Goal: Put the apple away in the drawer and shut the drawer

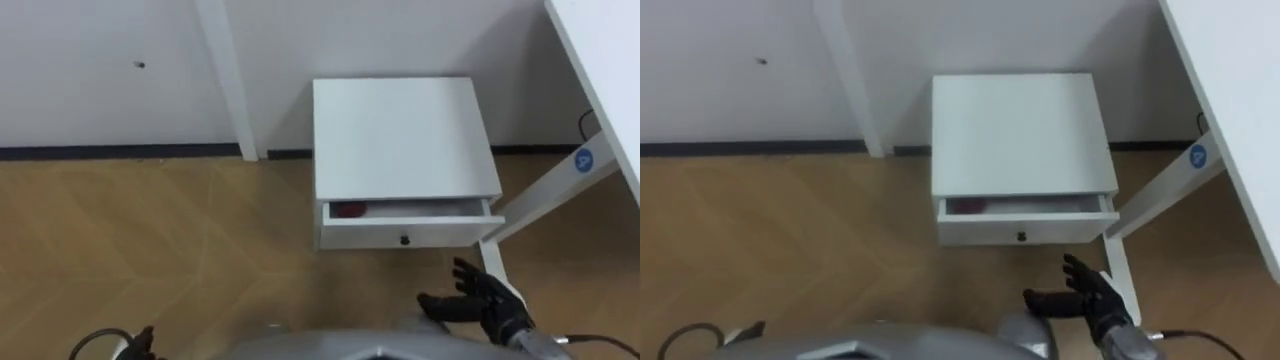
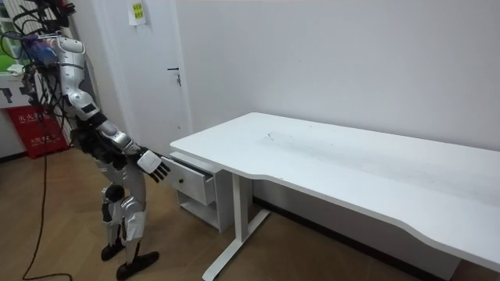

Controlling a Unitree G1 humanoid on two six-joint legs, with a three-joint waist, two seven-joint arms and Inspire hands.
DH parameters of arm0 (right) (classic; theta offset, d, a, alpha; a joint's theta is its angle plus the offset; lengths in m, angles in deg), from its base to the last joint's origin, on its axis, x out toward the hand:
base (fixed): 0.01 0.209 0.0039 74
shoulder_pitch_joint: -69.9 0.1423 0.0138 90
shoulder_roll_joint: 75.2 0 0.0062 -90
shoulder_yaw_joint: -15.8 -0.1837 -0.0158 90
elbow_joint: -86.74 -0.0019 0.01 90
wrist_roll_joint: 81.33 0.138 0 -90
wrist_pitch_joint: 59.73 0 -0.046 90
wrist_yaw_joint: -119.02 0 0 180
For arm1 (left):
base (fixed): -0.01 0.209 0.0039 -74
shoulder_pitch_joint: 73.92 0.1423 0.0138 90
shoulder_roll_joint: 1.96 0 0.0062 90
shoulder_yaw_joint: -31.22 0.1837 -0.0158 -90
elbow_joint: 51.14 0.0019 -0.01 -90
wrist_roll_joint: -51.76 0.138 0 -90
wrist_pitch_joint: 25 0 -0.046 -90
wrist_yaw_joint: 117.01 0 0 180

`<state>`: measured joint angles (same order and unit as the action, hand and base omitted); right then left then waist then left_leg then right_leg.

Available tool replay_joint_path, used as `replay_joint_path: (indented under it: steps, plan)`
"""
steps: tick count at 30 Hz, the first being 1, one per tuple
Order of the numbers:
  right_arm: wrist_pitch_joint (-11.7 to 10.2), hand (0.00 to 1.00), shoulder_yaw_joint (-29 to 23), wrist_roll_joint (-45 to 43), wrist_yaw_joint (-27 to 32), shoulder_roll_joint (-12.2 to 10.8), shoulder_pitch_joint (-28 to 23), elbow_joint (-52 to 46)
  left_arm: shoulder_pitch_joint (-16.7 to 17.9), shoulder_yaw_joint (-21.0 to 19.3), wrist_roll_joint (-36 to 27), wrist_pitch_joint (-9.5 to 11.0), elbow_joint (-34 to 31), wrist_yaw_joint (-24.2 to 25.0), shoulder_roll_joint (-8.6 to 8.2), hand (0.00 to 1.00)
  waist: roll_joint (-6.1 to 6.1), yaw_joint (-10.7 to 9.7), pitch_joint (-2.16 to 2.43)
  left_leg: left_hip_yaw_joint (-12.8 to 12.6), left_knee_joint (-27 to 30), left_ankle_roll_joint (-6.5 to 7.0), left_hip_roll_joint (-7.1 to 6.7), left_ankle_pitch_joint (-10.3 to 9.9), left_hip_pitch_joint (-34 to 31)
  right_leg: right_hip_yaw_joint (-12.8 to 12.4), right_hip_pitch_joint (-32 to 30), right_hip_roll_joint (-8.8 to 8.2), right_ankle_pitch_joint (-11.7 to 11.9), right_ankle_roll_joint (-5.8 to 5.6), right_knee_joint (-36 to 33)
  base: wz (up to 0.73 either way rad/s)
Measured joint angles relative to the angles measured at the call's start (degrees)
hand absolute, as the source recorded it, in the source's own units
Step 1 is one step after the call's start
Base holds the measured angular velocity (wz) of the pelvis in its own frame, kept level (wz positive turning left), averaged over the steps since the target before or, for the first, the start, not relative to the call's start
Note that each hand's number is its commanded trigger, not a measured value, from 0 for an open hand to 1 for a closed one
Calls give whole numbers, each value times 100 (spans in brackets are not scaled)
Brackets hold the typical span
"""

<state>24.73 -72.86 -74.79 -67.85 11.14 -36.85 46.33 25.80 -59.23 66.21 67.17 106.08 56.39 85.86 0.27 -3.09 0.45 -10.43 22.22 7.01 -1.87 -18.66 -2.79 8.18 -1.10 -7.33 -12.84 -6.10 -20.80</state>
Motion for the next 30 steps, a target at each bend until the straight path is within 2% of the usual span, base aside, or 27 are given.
replay_joint_path:
  steps: [2,3,7,9,12,14,18,25,30]
  plan:
    - [-12,0,-196,-5,62,-5,9,293,22,-87,-19,27,-110,-80,-24,0,-65,35,2,-35,-155,-69,19,48,109,-15,158,70,-6,11,350,-22]
    - [-14,0,-334,-12,80,10,-3,460,24,-87,-15,28,-158,-81,-53,0,-90,5,-12,-37,-172,-102,41,68,141,-14,222,108,-12,23,446,-5]
    - [18,0,-630,-295,263,11,-3,1061,156,-101,-19,26,-318,-156,-243,0,-110,-125,-8,-38,-385,-198,81,124,296,-11,341,179,-50,93,552,-3]
    - [55,0,-676,-370,314,-17,4,1335,165,-115,-21,23,-316,-166,-275,0,-109,-135,-19,-35,-508,-243,96,152,408,-6,375,209,-59,109,557,-2]
    - [199,0,-715,-549,387,-67,10,1699,206,-151,-29,25,-302,-176,-292,0,-129,-136,-52,-35,-621,-267,116,166,554,-8,430,245,-82,150,573,-7]
    - [275,0,-722,-719,436,-86,62,1840,206,-156,-26,21,-286,-176,-312,0,-122,-137,-48,-34,-661,-284,117,176,584,-6,434,250,-86,156,572,-8]
    - [436,0,-911,-940,415,-125,132,2240,224,-187,1,18,-227,-175,-373,0,-97,-146,-90,8,-790,-295,100,182,764,61,598,250,-108,192,621,5]
    - [817,0,-958,-1171,300,-155,368,2421,232,-393,93,-260,-63,-153,-444,0,-116,-134,-90,29,-798,-295,97,182,798,35,603,250,-120,212,610,0]
    - [912,0,-961,-1322,294,-164,517,2469,231,-475,147,-339,-66,-158,-451,0,-115,-136,-89,31,-797,-295,95,182,798,-2,602,254,-127,218,605,0]
